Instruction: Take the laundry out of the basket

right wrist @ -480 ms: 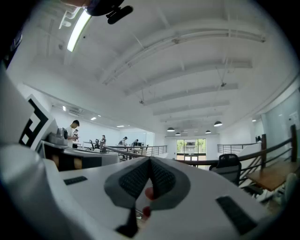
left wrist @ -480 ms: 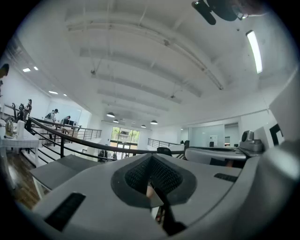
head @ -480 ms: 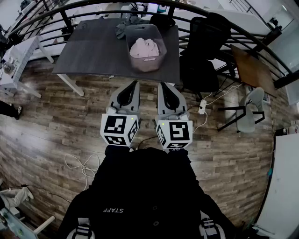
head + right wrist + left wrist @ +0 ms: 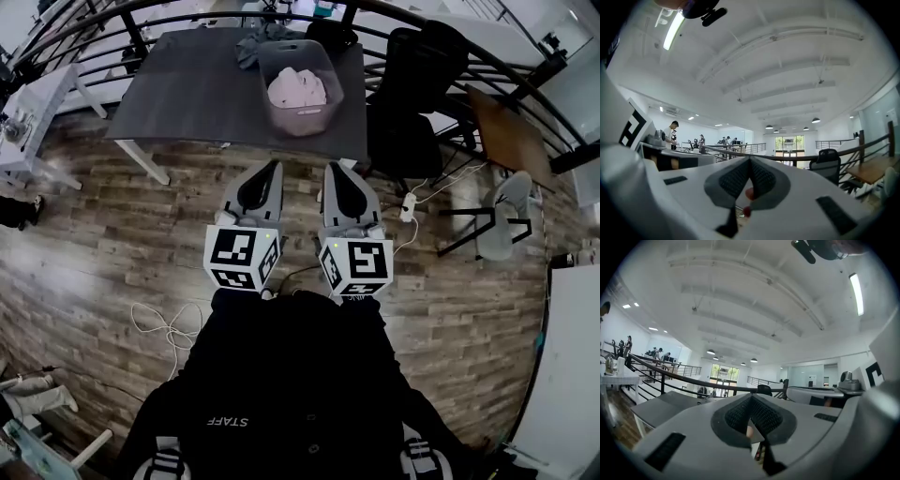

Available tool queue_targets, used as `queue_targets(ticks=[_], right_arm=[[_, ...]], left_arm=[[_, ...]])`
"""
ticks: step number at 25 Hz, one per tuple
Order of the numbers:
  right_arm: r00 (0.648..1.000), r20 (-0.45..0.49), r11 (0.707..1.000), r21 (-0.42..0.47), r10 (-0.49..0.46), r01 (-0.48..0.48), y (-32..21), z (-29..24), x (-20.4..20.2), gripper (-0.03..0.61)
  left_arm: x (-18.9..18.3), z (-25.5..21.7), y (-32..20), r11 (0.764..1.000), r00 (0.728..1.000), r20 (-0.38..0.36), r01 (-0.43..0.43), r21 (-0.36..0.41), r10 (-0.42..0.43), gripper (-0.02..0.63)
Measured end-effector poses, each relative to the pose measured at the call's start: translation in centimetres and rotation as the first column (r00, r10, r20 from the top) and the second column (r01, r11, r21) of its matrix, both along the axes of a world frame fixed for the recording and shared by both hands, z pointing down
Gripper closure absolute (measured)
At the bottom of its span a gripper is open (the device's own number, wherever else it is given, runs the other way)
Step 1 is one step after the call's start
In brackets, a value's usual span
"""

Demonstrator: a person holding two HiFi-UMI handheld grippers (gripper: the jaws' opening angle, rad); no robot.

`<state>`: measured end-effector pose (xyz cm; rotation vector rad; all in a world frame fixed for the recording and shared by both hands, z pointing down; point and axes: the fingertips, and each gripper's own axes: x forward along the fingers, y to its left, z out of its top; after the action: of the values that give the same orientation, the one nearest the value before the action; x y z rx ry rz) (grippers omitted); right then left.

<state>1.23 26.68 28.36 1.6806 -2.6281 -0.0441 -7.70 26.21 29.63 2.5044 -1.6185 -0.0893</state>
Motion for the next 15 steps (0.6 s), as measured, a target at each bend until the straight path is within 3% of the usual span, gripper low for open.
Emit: queue_targets(ticks=[8, 15], right_arm=[[0.999, -0.002, 0.998, -0.052, 0.037, -0.037, 0.4, 2.2, -2.0, 0.565], [0.998, -0.016, 0.994, -0.092, 0.064, -0.065, -0.5, 4.2, -2.0, 0.565]], left_arm=[[-3.2, 2.7, 0.7, 0.998, 1.000, -0.011, -0.016, -0.061, 0.015, 0.614], [-3.8, 4.7, -0.3, 0.994, 0.999, -0.030, -0.044, -0.105, 0.041, 0.614]])
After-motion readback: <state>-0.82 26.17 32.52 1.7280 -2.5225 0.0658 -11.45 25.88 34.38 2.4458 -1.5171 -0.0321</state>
